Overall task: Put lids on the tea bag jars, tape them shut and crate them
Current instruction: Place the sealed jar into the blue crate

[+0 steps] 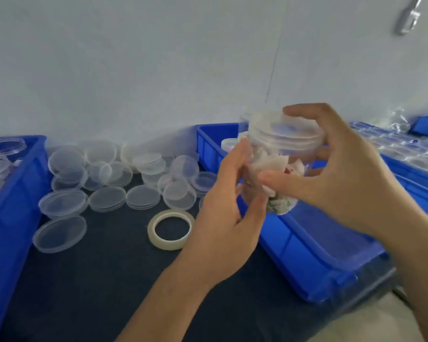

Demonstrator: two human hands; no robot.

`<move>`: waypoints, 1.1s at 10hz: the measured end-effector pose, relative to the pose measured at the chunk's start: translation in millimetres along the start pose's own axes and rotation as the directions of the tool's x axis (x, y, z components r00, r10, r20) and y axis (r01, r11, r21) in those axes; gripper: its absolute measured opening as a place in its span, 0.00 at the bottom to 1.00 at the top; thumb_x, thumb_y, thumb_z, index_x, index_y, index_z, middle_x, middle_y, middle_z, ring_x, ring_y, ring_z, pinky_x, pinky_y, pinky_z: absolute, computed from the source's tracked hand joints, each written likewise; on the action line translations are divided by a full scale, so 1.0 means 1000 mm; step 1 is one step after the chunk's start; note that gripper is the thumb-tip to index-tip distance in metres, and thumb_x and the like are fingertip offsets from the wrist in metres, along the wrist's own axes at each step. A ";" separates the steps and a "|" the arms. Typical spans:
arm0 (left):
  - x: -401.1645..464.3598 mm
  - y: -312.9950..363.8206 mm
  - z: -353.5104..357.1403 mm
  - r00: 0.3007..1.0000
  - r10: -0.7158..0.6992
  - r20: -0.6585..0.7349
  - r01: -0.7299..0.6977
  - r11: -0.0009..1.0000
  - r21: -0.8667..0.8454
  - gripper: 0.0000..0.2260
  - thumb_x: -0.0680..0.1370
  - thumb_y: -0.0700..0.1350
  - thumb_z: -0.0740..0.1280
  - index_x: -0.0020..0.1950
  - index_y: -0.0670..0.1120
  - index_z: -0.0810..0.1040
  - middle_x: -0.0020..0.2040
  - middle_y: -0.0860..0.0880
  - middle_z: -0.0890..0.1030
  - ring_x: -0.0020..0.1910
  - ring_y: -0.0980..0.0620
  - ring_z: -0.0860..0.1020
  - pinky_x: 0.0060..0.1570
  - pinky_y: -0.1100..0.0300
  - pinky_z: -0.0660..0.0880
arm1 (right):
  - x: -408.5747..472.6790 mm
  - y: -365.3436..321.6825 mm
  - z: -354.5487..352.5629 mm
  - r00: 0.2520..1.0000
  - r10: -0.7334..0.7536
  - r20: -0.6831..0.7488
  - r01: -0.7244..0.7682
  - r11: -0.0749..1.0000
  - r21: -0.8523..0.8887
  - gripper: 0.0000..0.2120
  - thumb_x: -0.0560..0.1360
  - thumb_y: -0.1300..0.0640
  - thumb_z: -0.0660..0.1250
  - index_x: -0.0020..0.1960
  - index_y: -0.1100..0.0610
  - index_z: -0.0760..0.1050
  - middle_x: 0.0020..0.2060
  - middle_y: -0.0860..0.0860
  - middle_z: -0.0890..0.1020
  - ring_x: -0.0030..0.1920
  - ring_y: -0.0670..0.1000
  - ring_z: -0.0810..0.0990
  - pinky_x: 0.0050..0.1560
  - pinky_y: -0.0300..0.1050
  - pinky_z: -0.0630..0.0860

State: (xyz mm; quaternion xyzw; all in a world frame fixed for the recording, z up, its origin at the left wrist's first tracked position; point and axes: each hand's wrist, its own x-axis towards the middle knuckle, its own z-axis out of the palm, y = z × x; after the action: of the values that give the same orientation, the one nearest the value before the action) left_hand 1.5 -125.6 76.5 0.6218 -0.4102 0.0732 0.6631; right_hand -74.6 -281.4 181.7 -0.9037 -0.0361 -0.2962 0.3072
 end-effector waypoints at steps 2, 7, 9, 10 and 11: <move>0.025 -0.009 0.050 0.983 -0.156 0.102 0.132 0.970 0.205 0.30 0.86 0.49 0.66 0.80 0.67 0.53 0.75 0.64 0.74 0.69 0.67 0.75 0.59 0.80 0.70 | -0.013 0.039 -0.022 0.989 0.098 -0.111 -0.120 0.970 -0.210 0.42 0.62 0.34 0.82 0.70 0.29 0.65 0.50 0.35 0.80 0.47 0.41 0.81 0.43 0.41 0.75; 0.001 -0.034 0.062 0.956 -0.291 0.036 0.229 0.819 0.526 0.23 0.83 0.58 0.63 0.76 0.51 0.73 0.76 0.57 0.59 0.75 0.56 0.56 0.74 0.54 0.62 | -0.023 0.116 -0.003 0.793 0.436 0.426 -0.335 0.895 -0.294 0.34 0.67 0.23 0.63 0.65 0.38 0.61 0.47 0.41 0.84 0.49 0.41 0.82 0.50 0.40 0.74; -0.002 -0.031 0.052 0.954 -0.293 0.069 0.225 0.846 0.484 0.24 0.85 0.56 0.63 0.80 0.50 0.70 0.78 0.58 0.61 0.77 0.60 0.60 0.76 0.57 0.64 | -0.020 0.115 -0.012 0.664 0.500 0.556 -0.410 0.865 -0.289 0.23 0.74 0.25 0.63 0.61 0.29 0.56 0.58 0.11 0.57 0.66 0.43 0.72 0.66 0.49 0.66; -0.008 -0.026 0.038 0.954 -0.289 0.080 0.225 0.865 0.449 0.22 0.85 0.54 0.62 0.80 0.54 0.69 0.78 0.62 0.63 0.76 0.64 0.63 0.73 0.56 0.70 | -0.019 0.114 -0.010 0.711 0.492 0.503 -0.268 0.851 -0.452 0.26 0.70 0.19 0.55 0.62 0.28 0.56 0.71 0.22 0.58 0.70 0.46 0.71 0.69 0.55 0.70; -0.017 -0.025 0.008 0.952 -0.305 0.017 0.260 0.838 0.479 0.20 0.84 0.56 0.61 0.76 0.57 0.71 0.74 0.65 0.66 0.71 0.65 0.69 0.67 0.52 0.76 | -0.008 0.091 0.003 0.929 0.263 0.261 -0.025 0.748 -0.663 0.37 0.72 0.18 0.42 0.74 0.36 0.59 0.78 0.43 0.60 0.77 0.54 0.68 0.71 0.60 0.71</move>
State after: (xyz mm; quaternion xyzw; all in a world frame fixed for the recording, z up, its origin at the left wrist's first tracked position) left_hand 2.1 -131.1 45.4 0.8205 -0.3142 0.0431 0.4757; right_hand -57.8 -352.2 127.0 -0.9905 0.0875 -0.1054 -0.0134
